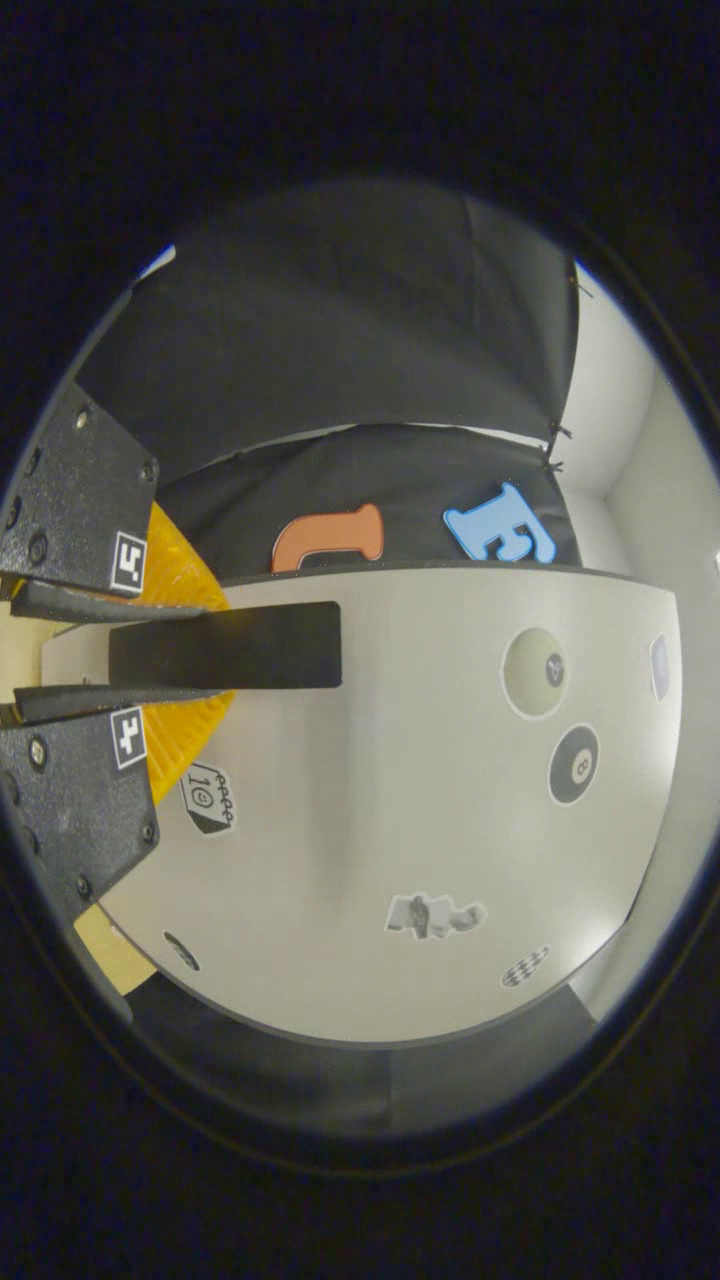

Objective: Open the shoe cabinet door, grab the shoes and put them into the shoe cabinet, then close the shoe cabinet door.

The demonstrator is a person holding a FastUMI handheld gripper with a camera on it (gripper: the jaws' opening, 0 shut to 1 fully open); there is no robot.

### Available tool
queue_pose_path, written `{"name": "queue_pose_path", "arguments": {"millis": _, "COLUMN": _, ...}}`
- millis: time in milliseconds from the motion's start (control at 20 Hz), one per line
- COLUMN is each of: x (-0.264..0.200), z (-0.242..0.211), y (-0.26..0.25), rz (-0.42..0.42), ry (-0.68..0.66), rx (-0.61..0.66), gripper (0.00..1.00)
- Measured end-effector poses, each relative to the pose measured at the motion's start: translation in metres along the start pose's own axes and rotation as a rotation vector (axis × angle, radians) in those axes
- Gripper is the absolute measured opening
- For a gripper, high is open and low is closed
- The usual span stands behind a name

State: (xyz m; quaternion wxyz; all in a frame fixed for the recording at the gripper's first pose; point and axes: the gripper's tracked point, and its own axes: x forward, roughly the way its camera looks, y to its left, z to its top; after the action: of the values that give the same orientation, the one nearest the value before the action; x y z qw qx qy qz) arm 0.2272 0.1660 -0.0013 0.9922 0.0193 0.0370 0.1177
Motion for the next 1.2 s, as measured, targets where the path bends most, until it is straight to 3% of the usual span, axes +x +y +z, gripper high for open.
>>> {"name": "queue_pose_path", "arguments": {"millis": 550, "x": -0.082, "z": -0.004, "y": -0.007, "rz": 0.12, "ry": 0.018, "rx": -0.012, "gripper": 0.28}}
{"name": "queue_pose_path", "arguments": {"millis": 950, "x": -0.124, "z": -0.006, "y": -0.049, "rz": 0.141, "ry": 0.039, "rx": 0.0, "gripper": 0.28}}
{"name": "queue_pose_path", "arguments": {"millis": 1200, "x": -0.162, "z": -0.006, "y": -0.078, "rz": 0.109, "ry": 0.022, "rx": -0.013, "gripper": 0.28}}
